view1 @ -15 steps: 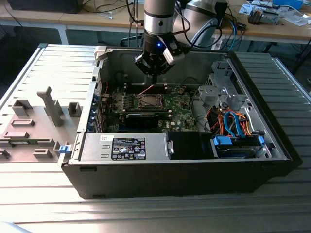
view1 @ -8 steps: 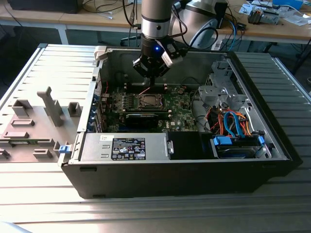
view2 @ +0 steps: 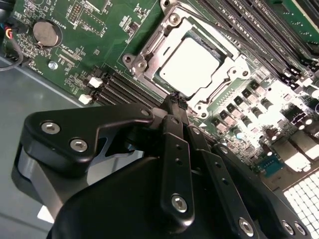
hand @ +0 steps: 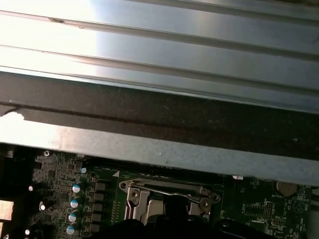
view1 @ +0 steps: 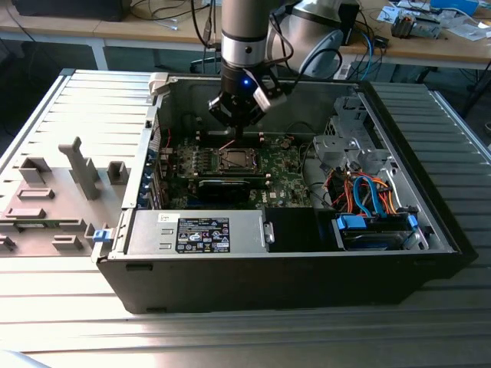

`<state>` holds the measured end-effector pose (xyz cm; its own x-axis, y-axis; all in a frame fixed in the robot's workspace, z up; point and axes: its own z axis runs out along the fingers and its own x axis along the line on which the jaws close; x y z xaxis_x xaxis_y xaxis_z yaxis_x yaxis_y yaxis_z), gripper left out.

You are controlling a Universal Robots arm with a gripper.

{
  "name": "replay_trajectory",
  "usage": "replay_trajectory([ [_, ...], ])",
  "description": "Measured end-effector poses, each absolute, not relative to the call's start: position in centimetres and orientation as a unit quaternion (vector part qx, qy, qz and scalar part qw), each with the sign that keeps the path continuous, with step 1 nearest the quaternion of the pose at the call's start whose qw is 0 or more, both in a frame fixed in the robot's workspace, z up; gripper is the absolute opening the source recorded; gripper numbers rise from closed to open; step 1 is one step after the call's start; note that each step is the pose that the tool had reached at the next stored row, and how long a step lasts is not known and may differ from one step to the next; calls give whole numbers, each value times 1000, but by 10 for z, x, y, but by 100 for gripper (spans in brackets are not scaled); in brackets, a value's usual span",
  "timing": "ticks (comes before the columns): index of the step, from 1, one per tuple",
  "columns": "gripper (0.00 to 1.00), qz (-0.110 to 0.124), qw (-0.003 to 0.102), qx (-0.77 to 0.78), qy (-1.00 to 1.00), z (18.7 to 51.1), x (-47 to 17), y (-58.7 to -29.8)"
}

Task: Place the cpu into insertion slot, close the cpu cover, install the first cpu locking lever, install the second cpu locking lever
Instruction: 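Install the first cpu locking lever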

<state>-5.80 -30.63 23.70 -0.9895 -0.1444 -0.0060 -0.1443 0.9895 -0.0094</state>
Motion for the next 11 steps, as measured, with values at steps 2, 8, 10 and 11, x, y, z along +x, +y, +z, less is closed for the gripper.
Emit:
replay_trajectory([
  [2,11,-4,3,-72,997,235,-58,-306],
  [8,11,-5,3,-73,997,229,-58,-303],
  [10,11,-7,3,-73,997,225,-58,-303],
  [11,11,-7,3,-73,997,222,-58,-303],
])
